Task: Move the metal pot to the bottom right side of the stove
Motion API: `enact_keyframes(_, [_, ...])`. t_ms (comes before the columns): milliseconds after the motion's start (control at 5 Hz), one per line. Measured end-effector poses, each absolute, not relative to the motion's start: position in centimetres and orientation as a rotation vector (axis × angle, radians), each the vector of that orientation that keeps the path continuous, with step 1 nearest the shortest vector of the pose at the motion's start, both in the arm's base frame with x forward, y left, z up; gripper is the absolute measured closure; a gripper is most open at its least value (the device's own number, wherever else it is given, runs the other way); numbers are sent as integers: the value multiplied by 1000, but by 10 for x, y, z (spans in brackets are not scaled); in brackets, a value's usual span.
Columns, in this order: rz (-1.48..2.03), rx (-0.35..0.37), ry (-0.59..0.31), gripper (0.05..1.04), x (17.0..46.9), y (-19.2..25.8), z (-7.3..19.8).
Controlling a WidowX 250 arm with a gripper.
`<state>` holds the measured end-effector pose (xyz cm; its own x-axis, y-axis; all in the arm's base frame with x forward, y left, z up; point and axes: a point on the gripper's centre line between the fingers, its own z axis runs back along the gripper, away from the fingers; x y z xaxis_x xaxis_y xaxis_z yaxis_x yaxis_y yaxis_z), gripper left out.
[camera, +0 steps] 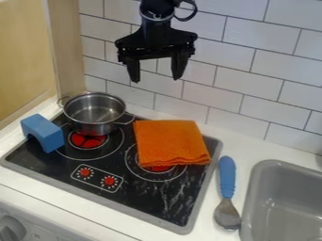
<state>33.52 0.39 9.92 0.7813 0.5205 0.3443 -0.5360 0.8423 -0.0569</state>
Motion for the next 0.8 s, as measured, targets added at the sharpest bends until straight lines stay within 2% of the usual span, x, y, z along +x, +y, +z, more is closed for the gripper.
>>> enact_keyframes(400, [589, 58, -260, 85, 324, 3, 73])
enact_keyframes(800, [637, 93, -261, 85, 341, 24, 66])
